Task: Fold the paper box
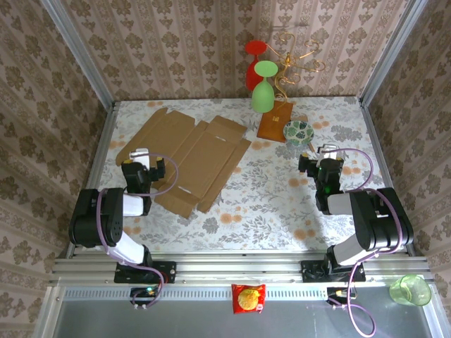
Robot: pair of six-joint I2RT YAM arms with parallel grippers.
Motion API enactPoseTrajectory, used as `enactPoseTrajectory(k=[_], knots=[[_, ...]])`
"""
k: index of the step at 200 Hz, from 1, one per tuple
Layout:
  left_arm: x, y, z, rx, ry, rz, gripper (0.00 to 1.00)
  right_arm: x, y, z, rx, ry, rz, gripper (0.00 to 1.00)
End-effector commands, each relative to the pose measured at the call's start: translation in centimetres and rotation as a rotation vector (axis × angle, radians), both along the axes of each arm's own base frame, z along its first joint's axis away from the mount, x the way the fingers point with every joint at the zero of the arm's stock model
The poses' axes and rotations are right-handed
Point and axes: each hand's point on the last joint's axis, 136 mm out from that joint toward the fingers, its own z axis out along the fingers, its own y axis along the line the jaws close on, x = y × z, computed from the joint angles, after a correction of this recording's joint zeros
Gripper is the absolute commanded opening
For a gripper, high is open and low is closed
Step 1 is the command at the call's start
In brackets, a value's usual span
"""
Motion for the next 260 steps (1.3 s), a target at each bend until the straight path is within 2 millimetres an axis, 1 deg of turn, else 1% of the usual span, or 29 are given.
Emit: enactPoseTrajectory(k=[1,49,58,78,93,97,101,113,127,135,145,156,165,181,184,186,187,189,193,198,200,210,215,225,230,233,242,247,260], knots=[[0.3,0.1,0.4,0.016,-0.001,0.006,1.0,0.4,0.1,0.3,0.002,-0.01,0.007,1.0],[0.3,0.1,0.3,0.016,0.0,0.005,1.0,0.4,0.1,0.4,0.002,-0.014,0.007,1.0],[0.3,0.2,0.4,0.016,-0.001,0.007,1.0,0.3,0.4,0.4,0.001,-0.018,0.03,1.0],[0.1,0.4,0.4,0.016,-0.009,0.02,1.0,0.1,1.5,1.5,-0.008,-0.027,0.09,1.0],[-0.5,0.7,0.7,0.013,-0.046,0.04,1.0,-0.4,1.0,2.5,-0.019,-0.033,0.051,1.0],[-0.7,0.8,0.8,0.013,-0.057,0.044,1.0,-0.6,0.8,2.2,-0.02,-0.02,0.038,1.0],[-1.0,0.9,0.8,0.015,-0.07,0.051,1.0,-0.8,0.6,3.4,-0.02,-0.048,0.027,1.0],[-1.9,1.0,1.2,0.027,-0.12,0.074,1.0,-1.6,0.2,4.5,-0.025,-0.078,0.005,1.0],[-2.7,0.1,1.6,0.036,-0.158,0.036,1.0,-2.5,-0.2,6.2,-0.032,-0.111,-0.02,1.0],[-2.8,-0.4,2.5,0.064,-0.176,0.025,1.0,-3.0,-0.4,7.4,-0.036,-0.126,-0.034,1.0],[-3.3,-0.2,3.4,0.093,-0.192,0.065,1.0,-3.7,-0.7,8.9,-0.034,-0.142,-0.051,1.0],[-3.9,0.3,4.9,0.116,-0.22,0.125,1.0,-4.6,-0.9,11.4,-0.028,-0.183,-0.073,1.0],[-4.2,0.4,6.6,0.142,-0.236,0.165,1.0,-5.3,-1.0,13.7,-0.016,-0.209,-0.092,1.0],[-4.4,0.3,10.4,0.159,-0.202,0.242,1.0,-6.6,-0.4,19.5,0.022,-0.252,-0.108,1.0],[-4.3,0.3,10.7,0.139,-0.163,0.264,1.0,-6.8,-0.2,20.7,0.034,-0.254,-0.104,1.0],[-4.3,0.4,11.1,0.12,-0.142,0.278,1.0,-7.1,0.0,21.0,0.045,-0.233,-0.1,1.0],[-4.3,0.4,11.8,0.099,-0.151,0.285,1.0,-7.1,0.1,20.9,0.051,-0.219,-0.099,1.0],[-4.5,0.5,11.1,0.087,-0.092,0.293,1.0,-7.4,0.2,21.8,0.069,-0.215,-0.096,1.0],[-4.6,0.5,11.8,0.027,-0.027,0.298,1.0,-7.7,0.5,23.4,0.114,-0.215,-0.088,1.0],[-4.8,0.8,12.4,-0.054,0.036,0.317,1.0,-8.1,1.0,24.0,0.156,-0.167,-0.072,1.0],[-4.7,0.3,12.7,-0.109,0.053,0.297,1.0,-8.2,1.2,24.4,0.171,-0.161,-0.062,1.0],[-5.3,-0.5,12.0,-0.326,0.21,0.265,1.0,-8.2,2.5,25.9,0.244,-0.132,-0.003,1.0],[-5.2,-0.5,11.6,-0.424,0.242,0.27,1.0,-8.6,2.5,25.4,0.316,-0.094,-0.026,1.0],[-4.3,-2.4,10.9,-0.623,0.28,0.164,1.0,-9.3,2.1,24.6,0.477,-0.075,-0.114,1.0],[-3.9,-3.0,10.7,-0.707,0.292,0.135,1.0,-9.4,2.5,24.3,0.525,-0.067,-0.101,1.0],[-3.8,-3.4,10.5,-0.743,0.303,0.124,0.97,-9.3,3.1,24.2,0.547,-0.064,-0.068,1.0],[-3.6,-4.7,10.3,-0.8,0.344,0.094,0.85,-8.8,4.7,24.5,0.587,-0.074,0.026,1.0],[-3.6,-5.7,10.3,-0.809,0.373,0.069,0.79,-8.8,5.2,24.4,0.613,-0.065,0.036,1.0],[-4.4,-8.0,9.7,-0.806,0.471,0.038,0.72,-9.0,5.8,22.3,0.678,0.044,-0.011,1.0]])
